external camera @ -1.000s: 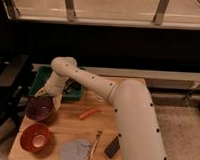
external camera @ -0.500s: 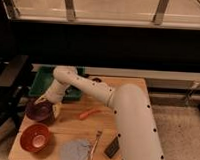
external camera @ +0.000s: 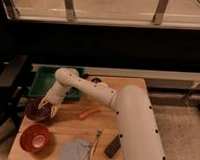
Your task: Stack bowls into tray
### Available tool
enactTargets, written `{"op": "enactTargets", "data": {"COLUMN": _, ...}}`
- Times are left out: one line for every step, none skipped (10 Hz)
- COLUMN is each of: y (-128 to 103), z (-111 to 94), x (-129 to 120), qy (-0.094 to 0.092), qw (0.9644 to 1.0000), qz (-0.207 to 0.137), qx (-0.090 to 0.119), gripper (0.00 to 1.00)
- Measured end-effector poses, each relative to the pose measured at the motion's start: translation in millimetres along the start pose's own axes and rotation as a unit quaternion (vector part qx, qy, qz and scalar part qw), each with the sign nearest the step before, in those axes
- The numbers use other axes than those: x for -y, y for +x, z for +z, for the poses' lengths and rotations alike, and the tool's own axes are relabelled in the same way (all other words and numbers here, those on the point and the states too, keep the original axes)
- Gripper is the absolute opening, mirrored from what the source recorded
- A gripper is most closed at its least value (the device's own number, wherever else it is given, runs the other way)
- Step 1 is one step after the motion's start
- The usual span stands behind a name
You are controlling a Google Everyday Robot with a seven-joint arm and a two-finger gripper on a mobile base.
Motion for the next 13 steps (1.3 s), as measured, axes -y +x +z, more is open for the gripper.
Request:
{"op": "enactTargets", "data": {"y": -2, "z": -3, "x": -1, "qy": -0.001, "qw": 1.0, "qz": 0.001, "qx": -0.001, "gripper": 0.32}}
{"op": "enactTargets", "data": {"y": -3, "z": -6, "x": -2, "qy": -0.001, "qw": 1.0, "qz": 0.003, "qx": -0.003, "gripper": 0.22}}
{"op": "enactTargets", "data": {"y": -3, "z": -9, "x": -3, "qy": 0.0, "qw": 1.0, "qz": 0.006, "qx": -0.005, "gripper": 0.13}}
{"op": "enactTargets", "data": {"y": -4, "z": -13, "x": -4, "qy": 0.002, "qw": 0.9999, "qz": 0.009, "qx": -0.007, "gripper": 0.05}}
{"op": "enactTargets", "data": {"y": -6, "z": -20, "x": -4, "qy": 0.005, "qw": 0.9998, "qz": 0.011, "qx": -0.014, "gripper": 0.0}}
{"op": "enactTargets", "data": {"y": -9, "z": -30, "x": -1, "qy": 0.008, "qw": 0.9997, "qz": 0.01, "qx": -0.022, "gripper": 0.0}}
{"op": "enactTargets", "data": {"y": -14, "z": -39, "x": 4, "qy": 0.012, "qw": 0.9995, "qz": 0.007, "qx": -0.028, "gripper": 0.0}}
{"op": "enactTargets", "data": {"y": -22, "z": -53, "x": 11, "qy": 0.015, "qw": 0.9993, "qz": 0.001, "qx": -0.035, "gripper": 0.0}}
{"op": "enactTargets", "data": {"y": -31, "z": -65, "x": 17, "qy": 0.015, "qw": 0.999, "qz": -0.006, "qx": -0.041, "gripper": 0.0}}
{"op": "enactTargets", "data": {"y": -40, "z": -73, "x": 23, "qy": 0.01, "qw": 0.9988, "qz": -0.014, "qx": -0.045, "gripper": 0.0}}
{"op": "enactTargets", "data": {"y": -56, "z": -78, "x": 32, "qy": 0.005, "qw": 0.9985, "qz": -0.028, "qx": -0.046, "gripper": 0.0}}
{"op": "enactTargets", "data": {"y": -70, "z": -79, "x": 35, "qy": 0.005, "qw": 0.9985, "qz": -0.038, "qx": -0.04, "gripper": 0.0}}
{"op": "enactTargets", "data": {"y": -81, "z": -80, "x": 36, "qy": 0.007, "qw": 0.9984, "qz": -0.047, "qx": -0.03, "gripper": 0.0}}
